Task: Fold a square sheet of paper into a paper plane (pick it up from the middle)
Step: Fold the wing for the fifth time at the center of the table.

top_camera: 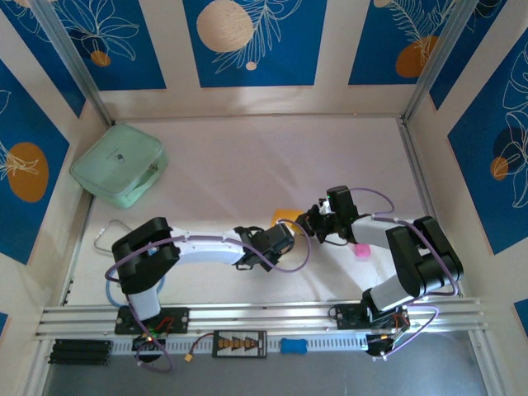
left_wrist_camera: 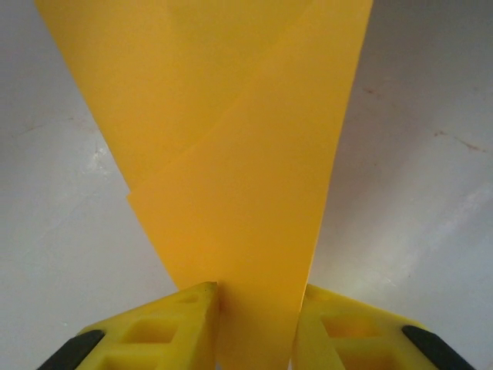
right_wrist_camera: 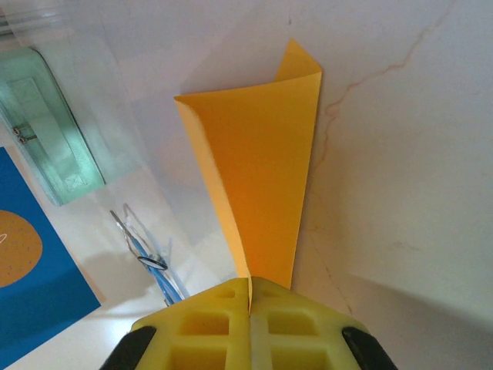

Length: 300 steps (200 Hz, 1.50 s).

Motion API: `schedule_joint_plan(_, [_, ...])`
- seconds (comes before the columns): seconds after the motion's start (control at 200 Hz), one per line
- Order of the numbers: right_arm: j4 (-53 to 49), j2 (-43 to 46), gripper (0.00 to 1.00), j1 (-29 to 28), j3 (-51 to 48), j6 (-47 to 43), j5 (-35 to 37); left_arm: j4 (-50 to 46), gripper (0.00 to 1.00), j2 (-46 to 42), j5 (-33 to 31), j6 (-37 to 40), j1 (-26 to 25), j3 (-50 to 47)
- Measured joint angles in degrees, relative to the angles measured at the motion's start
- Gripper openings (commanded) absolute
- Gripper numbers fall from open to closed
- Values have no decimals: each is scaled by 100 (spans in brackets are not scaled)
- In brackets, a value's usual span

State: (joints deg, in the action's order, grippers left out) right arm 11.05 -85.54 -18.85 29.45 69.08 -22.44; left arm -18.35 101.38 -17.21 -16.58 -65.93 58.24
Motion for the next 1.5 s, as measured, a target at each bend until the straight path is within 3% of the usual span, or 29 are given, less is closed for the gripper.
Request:
schedule_joint_plan(0.815, [-37, 101, 3, -33, 0, 2, 0, -354, 20, 157, -238, -109, 0, 264])
schedule_joint_plan(1.1, [-46, 101, 4, -33, 0, 0, 7, -361, 25, 157, -192, -155, 0, 291])
schedule_joint_plan(1.5, [-142, 101, 4, -33, 0, 0, 63, -361, 23, 155, -127, -260, 0, 365])
